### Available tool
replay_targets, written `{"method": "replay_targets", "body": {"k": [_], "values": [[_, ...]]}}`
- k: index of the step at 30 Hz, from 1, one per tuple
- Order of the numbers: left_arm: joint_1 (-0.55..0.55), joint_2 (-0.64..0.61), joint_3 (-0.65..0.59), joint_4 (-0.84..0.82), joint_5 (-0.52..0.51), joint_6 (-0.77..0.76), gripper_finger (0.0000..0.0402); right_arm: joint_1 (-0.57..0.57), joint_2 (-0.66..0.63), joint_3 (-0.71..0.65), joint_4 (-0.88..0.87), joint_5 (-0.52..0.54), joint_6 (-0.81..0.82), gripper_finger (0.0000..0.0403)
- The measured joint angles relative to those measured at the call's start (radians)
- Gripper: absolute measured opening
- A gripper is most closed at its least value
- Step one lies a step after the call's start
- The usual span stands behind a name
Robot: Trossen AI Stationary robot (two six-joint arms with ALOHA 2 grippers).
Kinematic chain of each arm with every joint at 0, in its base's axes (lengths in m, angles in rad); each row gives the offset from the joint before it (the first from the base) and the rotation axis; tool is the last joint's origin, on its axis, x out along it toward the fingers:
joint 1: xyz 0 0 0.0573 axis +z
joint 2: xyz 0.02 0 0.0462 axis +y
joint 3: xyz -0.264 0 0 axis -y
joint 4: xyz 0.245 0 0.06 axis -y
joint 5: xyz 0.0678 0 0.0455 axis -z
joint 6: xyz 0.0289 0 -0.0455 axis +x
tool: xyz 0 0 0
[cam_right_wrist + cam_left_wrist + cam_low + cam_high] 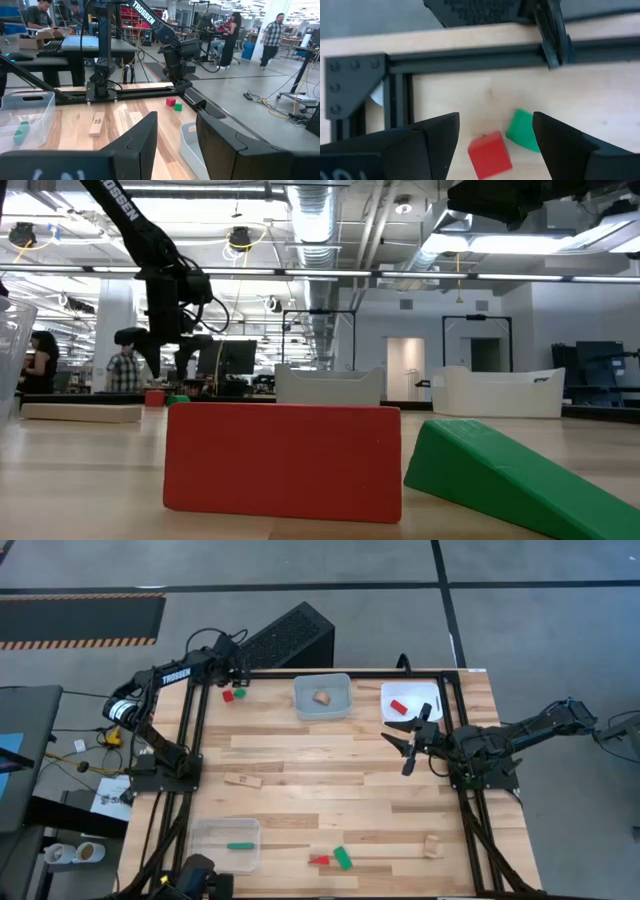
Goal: Sort & place blocks by color
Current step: Put the top red block into the white bin
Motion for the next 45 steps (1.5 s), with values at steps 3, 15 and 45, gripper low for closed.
{"method": "replay_targets", "body": {"k": [3, 15, 45], "values": [[-0.005, 0.0, 0.001, -0.028, 0.038, 0.07, 0.0228, 0.0, 0.0, 0.0, 0.0, 0.0, 0.0, 0.0161], [-0.078, 0.0, 0.117, -0.286, 0.012, 0.522, 0.0226, 0.0, 0.0, 0.0, 0.03, 0.0, -0.008, 0.0161], [-0.128, 0.181, 0.186, -0.388, -0.127, 0.873, 0.0314, 0.0, 0.0, 0.0, 0.027, 0.0, 0.001, 0.0169]]}}
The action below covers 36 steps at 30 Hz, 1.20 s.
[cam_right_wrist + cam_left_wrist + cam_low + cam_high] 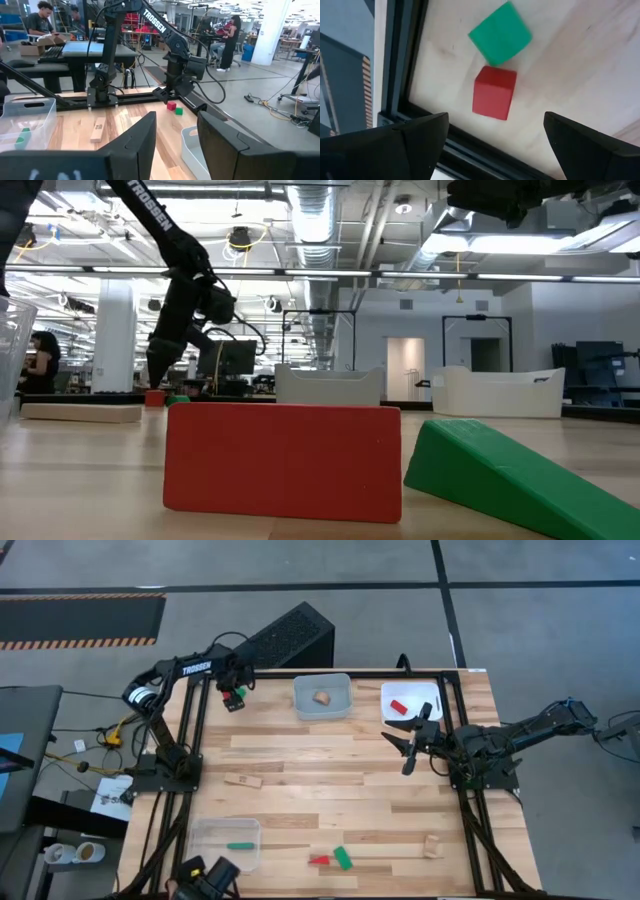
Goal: Sort & place blocks by color
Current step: Put the top red block into the white bin
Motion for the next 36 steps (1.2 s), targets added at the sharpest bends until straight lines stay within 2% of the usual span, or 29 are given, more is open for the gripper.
{"method": "replay_targets", "body": {"k": [5, 29, 36], "values": [[0.018, 0.0, -0.003, 0.043, 0.066, 0.004, 0.0314, 0.0, 0.0, 0.0, 0.0, 0.0, 0.001, 0.0167], [0.054, 0.0, -0.005, 0.057, 0.064, -0.011, 0.0313, 0.0, 0.0, 0.0, -0.003, 0.0, -0.008, 0.0168], [0.057, 0.061, -0.007, 0.049, 0.05, -0.038, 0.0313, 0.0, 0.0, 0.0, 0.002, 0.0, -0.001, 0.0168]]}}
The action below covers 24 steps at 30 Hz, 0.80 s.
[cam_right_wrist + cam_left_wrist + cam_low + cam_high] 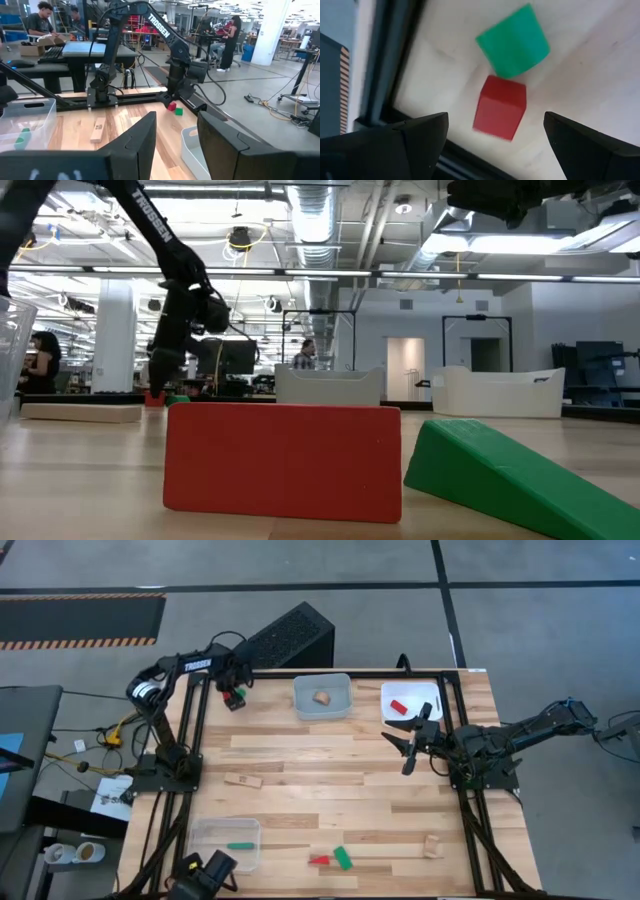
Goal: Sort & place blocks by color
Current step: Put the top red block into the white bin
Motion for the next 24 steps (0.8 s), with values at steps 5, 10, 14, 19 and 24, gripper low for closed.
{"method": "replay_targets", "body": {"k": [5, 10, 14, 19, 24], "values": [[-0.008, 0.039, 0.009, 0.0, -0.058, 0.0, 0.0313, 0.001, 0.0, 0.0, 0.0, 0.0, 0.0, 0.0167], [-0.015, 0.038, 0.009, 0.001, -0.04, 0.011, 0.0306, -0.006, 0.0, 0.0, -0.001, 0.0, 0.0, 0.0164], [-0.013, 0.038, 0.009, -0.006, -0.013, 0.011, 0.0264, -0.006, 0.0, 0.0, -0.001, 0.001, 0.0, 0.0164], [-0.023, 0.038, 0.009, -0.009, 0.002, 0.022, 0.0166, -0.006, 0.0, 0.0, -0.002, 0.0, 0.0, 0.0164], [-0.048, 0.038, 0.011, -0.048, -0.096, 0.035, 0.0086, -0.006, 0.0, 0.0, -0.002, 0.0, 0.001, 0.0163]]}}
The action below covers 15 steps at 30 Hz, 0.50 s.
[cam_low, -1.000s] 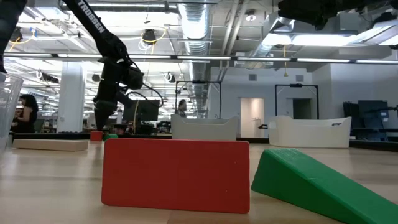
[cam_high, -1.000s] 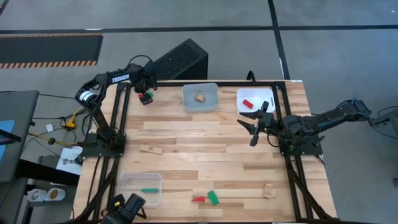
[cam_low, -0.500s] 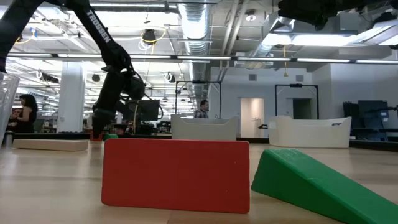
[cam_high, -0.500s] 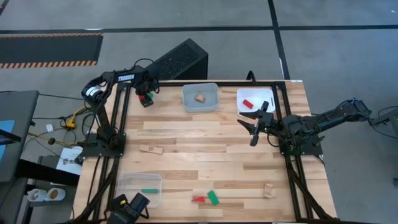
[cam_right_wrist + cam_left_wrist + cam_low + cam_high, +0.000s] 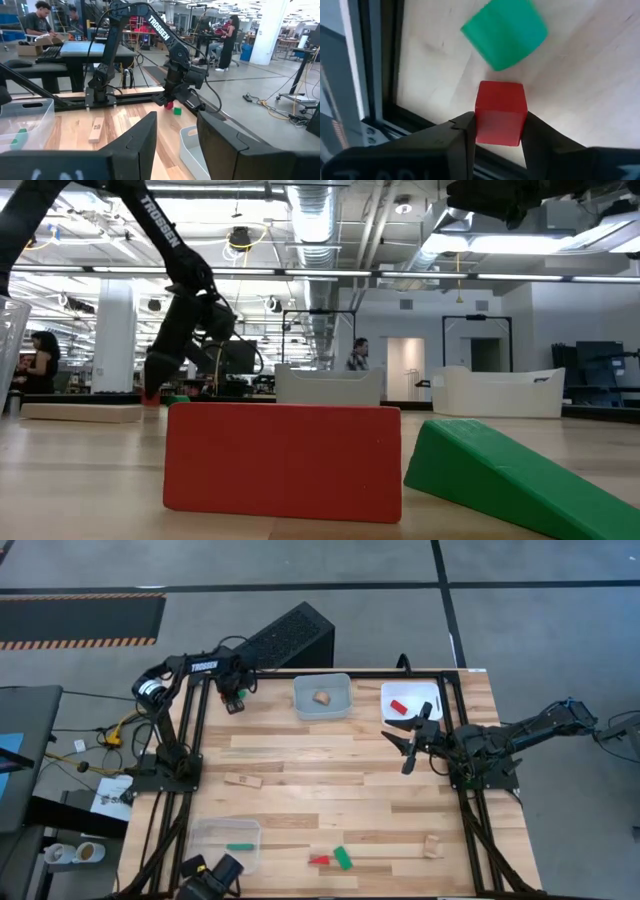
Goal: Sort & place blocks by color
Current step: Put the top red block into the white bin
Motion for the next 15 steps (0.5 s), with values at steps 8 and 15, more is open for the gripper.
{"method": "replay_targets", "body": {"k": [8, 15], "values": [[-0.039, -0.016, 0.067, -0.155, 0.164, -0.067, 0.0087, 0.0, 0.0, 0.0, 0.0, 0.0, 0.002, 0.0162], [-0.17, -0.18, 0.069, -0.102, 0.276, -0.107, 0.0087, 0.002, 0.0, 0.0, -0.008, 0.0, 0.003, 0.0161]]}}
